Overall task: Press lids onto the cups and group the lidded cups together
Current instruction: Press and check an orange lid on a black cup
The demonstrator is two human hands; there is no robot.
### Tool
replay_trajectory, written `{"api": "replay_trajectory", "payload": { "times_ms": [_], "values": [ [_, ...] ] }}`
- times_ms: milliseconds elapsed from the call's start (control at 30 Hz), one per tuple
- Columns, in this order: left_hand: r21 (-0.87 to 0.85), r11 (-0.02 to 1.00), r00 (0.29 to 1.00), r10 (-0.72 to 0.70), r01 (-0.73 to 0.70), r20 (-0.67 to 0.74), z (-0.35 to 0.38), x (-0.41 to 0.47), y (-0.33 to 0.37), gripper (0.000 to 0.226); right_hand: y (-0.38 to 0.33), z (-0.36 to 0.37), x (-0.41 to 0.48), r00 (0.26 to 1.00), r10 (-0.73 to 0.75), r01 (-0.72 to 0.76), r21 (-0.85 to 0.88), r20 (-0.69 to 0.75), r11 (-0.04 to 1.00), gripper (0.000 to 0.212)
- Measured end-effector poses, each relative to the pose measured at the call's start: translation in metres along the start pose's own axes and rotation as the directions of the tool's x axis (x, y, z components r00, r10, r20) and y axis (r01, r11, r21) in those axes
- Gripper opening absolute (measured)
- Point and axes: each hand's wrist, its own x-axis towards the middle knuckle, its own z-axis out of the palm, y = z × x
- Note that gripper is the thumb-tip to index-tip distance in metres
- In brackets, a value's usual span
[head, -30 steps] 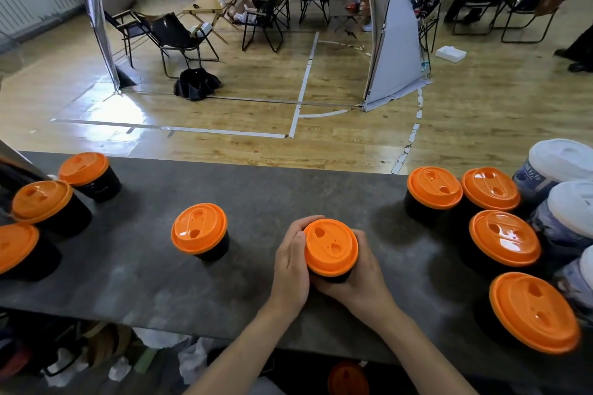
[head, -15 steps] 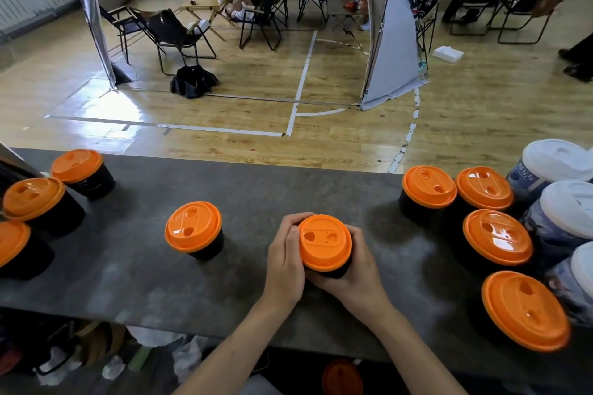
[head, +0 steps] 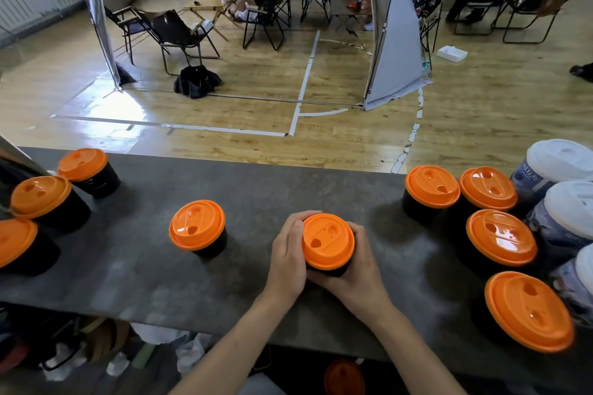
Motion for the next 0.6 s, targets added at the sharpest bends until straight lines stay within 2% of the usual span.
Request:
{"api": "replay_trajectory", "payload": {
  "times_ms": [133, 367, 500, 600],
  "values": [
    [0.059, 0.997, 0.999, 0.042, -0.04, -0.034, -0.001, -0.005, -0.003, 0.039, 0.004, -0.001, 0.001, 1.0, 0.016, -0.016, -0.017, 0.003, 1.0, 0.083],
    [0.052, 0.999, 0.986, -0.01, 0.001, 0.167, -0.01, 0.025, 0.006, 0.04, 0.004, -0.003, 0.001, 0.998, -0.026, 0.029, -0.045, 0.058, 0.999, 0.076],
    [0.023, 1.0, 0.999, -0.013, 0.012, 0.034, -0.004, 0.012, -0.002, 0.04, -0.001, 0.0, 0.0, 0.999, -0.016, 0.016, -0.018, 0.035, 1.0, 0.088],
    [-0.008, 1.0, 0.999, -0.012, 0.012, -0.031, -0.001, 0.003, -0.005, 0.041, -0.001, 0.0, -0.001, 1.0, -0.01, 0.01, -0.011, -0.001, 1.0, 0.084]
  ]
}}
